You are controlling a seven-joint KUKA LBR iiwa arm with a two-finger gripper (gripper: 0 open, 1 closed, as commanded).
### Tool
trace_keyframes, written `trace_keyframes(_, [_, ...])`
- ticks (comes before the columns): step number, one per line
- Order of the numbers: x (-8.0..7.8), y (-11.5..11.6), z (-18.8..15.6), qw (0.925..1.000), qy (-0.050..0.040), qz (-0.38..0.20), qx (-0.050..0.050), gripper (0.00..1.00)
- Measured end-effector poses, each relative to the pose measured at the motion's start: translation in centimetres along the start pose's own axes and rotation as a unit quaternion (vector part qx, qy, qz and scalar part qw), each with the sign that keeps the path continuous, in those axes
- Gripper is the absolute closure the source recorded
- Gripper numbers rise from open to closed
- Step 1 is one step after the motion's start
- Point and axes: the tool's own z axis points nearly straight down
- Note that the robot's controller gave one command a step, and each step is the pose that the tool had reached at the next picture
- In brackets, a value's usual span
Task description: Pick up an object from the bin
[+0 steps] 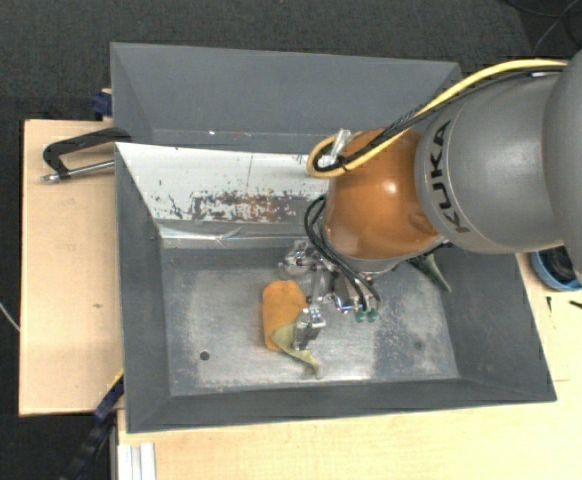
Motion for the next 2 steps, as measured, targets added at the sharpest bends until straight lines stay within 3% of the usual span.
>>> trace_keyframes(1, [-0.1, 0.0, 0.0, 1.0000, -0.0010, 0.001, -0.001, 1.00])
trace_keyframes(2, [-1.4, -0.7, -13.3, 0.9827, 0.0103, -0.185, -0.001, 1.00])
